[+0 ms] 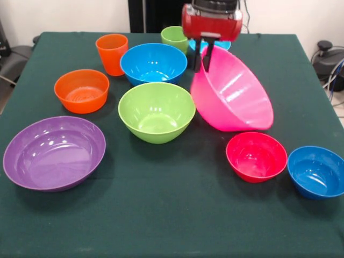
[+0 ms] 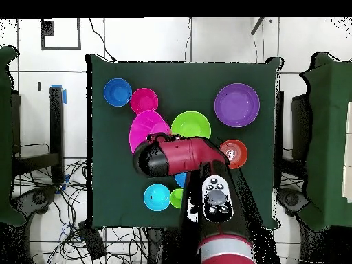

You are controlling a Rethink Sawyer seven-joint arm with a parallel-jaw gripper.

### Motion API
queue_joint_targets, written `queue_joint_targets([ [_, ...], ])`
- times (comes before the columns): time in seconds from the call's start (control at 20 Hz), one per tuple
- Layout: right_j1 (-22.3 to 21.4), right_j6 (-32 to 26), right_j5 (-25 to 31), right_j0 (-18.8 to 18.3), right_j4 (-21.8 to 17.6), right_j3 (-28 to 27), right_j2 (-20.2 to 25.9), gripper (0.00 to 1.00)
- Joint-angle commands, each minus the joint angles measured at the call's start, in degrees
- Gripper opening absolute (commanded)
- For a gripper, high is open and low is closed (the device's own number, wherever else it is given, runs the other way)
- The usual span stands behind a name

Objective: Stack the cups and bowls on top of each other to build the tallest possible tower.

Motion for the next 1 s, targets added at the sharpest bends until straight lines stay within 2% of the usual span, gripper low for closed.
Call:
queue_joint_targets([
  [0.05,-6.3,-7.5,11.4,-2.5,1.7,2.6,9.6,0.00],
  [0.45,-9.3,-6.6,16.5,-1.6,1.2,1.9,10.1,0.00],
  [0.6,-9.3,-5.2,18.9,1.2,-1.0,-0.7,8.3,0.00],
  [0.7,-9.3,-4.2,18.2,2.0,-1.5,-0.7,7.8,0.00],
  [1.0,-7.9,-3.7,15.6,0.5,-0.1,0.8,9.3,0.00],
])
